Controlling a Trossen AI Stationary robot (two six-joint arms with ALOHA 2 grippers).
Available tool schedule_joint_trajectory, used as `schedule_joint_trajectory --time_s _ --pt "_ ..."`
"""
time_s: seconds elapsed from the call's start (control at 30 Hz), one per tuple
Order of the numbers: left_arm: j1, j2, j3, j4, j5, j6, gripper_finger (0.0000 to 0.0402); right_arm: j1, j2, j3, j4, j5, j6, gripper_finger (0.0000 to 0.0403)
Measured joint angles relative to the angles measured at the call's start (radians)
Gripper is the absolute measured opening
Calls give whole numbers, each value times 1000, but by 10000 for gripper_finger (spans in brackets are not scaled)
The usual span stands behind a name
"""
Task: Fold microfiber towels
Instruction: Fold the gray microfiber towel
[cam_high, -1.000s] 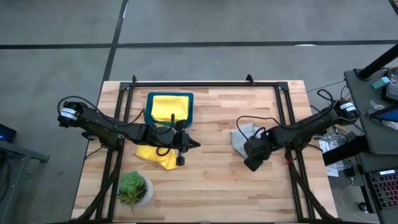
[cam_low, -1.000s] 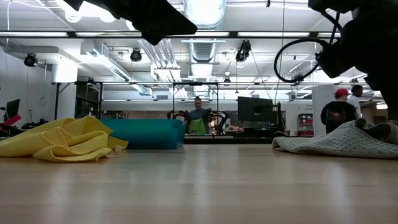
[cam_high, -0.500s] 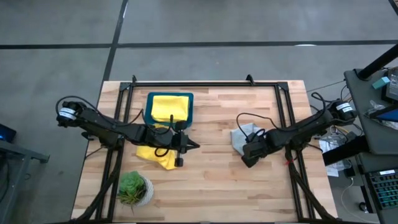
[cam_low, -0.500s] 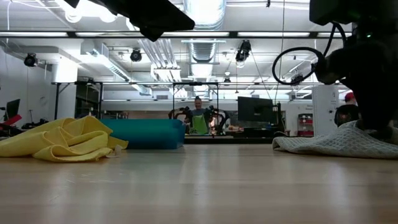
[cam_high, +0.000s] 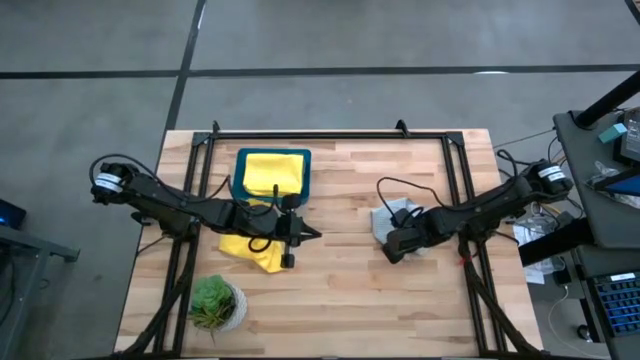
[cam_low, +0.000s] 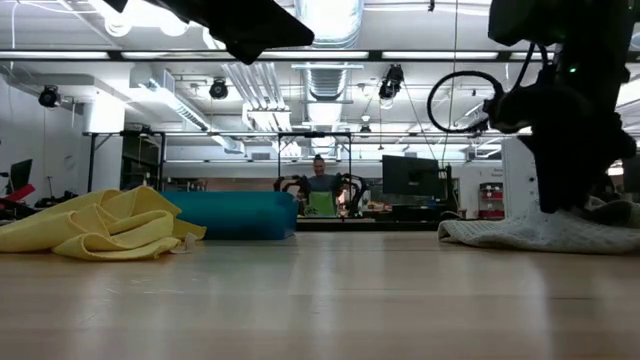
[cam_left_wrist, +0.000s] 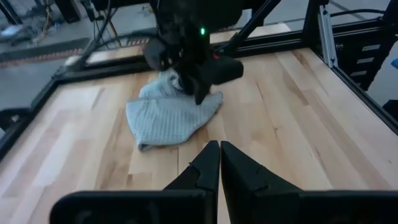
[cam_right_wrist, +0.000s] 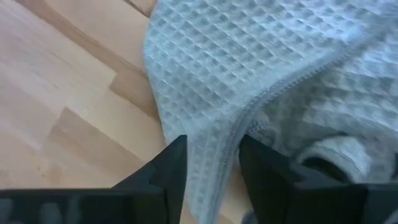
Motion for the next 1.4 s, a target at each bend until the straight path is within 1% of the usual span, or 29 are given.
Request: schedule_joint_trajectory --time_s 0.1,0.23,0.27,0.43,0.6,0.7,0.8,0.87,0.97,1.03,1.1,1.23,1.3,1.4 --pt "0 0 0 5 0 17 0 -17 26 -17 74 -2 -56 105" --pt "0 0 0 3 0 17 0 -27 58 -18 202 -13 -175 30" --pt "0 0 0 3 0 16 0 -29 60 -14 229 -16 -219 20" --pt "0 0 0 2 -5 15 0 -42 36 15 419 -36 -435 9" --pt "0 2 0 22 -13 8 0 -78 -9 19 711 -34 -672 9" --pt "0 3 0 82 -17 8 0 -95 -30 19 883 -36 -809 8" --pt "0 0 2 123 -23 9 6 -122 -47 19 1039 -37 -887 8" --pt "0 -13 15 110 -23 11 21 -149 -62 19 1110 -36 -898 8" --pt "0 -50 49 30 -24 1 56 -191 -88 19 1145 -35 -926 8" --pt "-1 -65 52 6 -34 -25 84 -219 -101 23 1150 -34 -945 8" --pt "-1 -64 49 6 -92 -44 111 -245 -108 38 1152 -34 -945 8" --pt "0 -17 36 33 -285 -100 159 -267 -107 65 1158 -28 -972 8" --pt "0 27 30 34 -312 -123 177 -268 -101 78 1159 3 -973 8" --pt "-2 90 30 55 -316 -124 195 -268 -100 82 1158 66 -985 8"
